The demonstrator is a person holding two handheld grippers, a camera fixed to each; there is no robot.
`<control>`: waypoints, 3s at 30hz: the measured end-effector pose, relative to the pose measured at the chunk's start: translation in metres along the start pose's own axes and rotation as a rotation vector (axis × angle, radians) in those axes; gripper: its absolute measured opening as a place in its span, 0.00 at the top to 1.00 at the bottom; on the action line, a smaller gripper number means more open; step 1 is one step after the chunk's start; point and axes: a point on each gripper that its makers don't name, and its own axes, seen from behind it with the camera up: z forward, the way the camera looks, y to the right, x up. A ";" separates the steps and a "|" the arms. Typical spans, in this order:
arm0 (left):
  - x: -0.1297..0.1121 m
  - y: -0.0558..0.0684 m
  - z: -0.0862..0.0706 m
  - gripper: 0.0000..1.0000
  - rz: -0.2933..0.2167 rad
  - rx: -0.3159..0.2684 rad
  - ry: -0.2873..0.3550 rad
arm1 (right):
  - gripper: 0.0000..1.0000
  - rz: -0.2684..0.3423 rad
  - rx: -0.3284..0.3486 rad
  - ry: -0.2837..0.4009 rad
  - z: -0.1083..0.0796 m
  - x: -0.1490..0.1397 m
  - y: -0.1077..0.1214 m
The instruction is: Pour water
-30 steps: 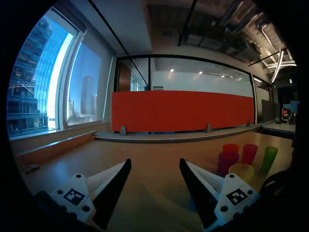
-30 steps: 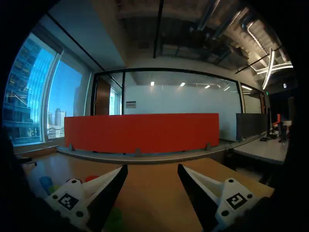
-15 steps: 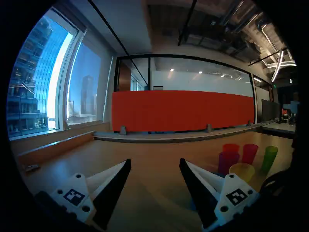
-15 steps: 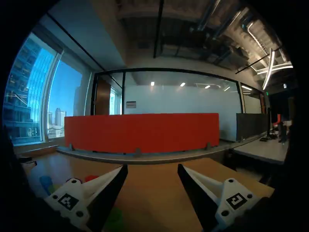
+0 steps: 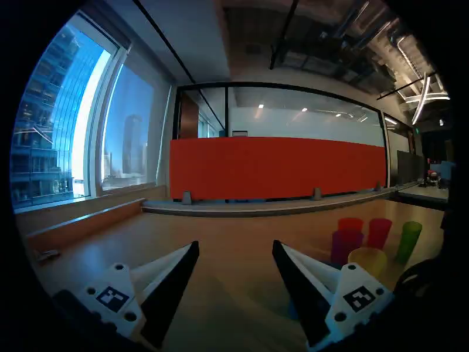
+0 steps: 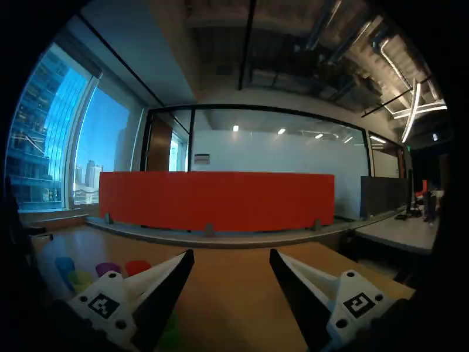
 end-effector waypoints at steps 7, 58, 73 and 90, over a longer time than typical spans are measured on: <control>0.000 0.000 0.000 0.07 0.000 0.000 0.000 | 0.00 -0.025 0.007 -0.007 0.004 -0.015 -0.003; 0.000 0.000 0.000 0.07 0.000 0.000 0.000 | 0.00 0.018 0.007 -0.064 0.025 -0.083 -0.003; 0.000 -0.001 0.000 0.07 0.000 0.000 0.000 | 0.00 0.020 0.014 -0.067 0.024 -0.083 -0.004; 0.000 0.000 -0.001 0.07 0.000 0.000 0.000 | 0.00 0.020 0.014 -0.068 0.023 -0.083 -0.004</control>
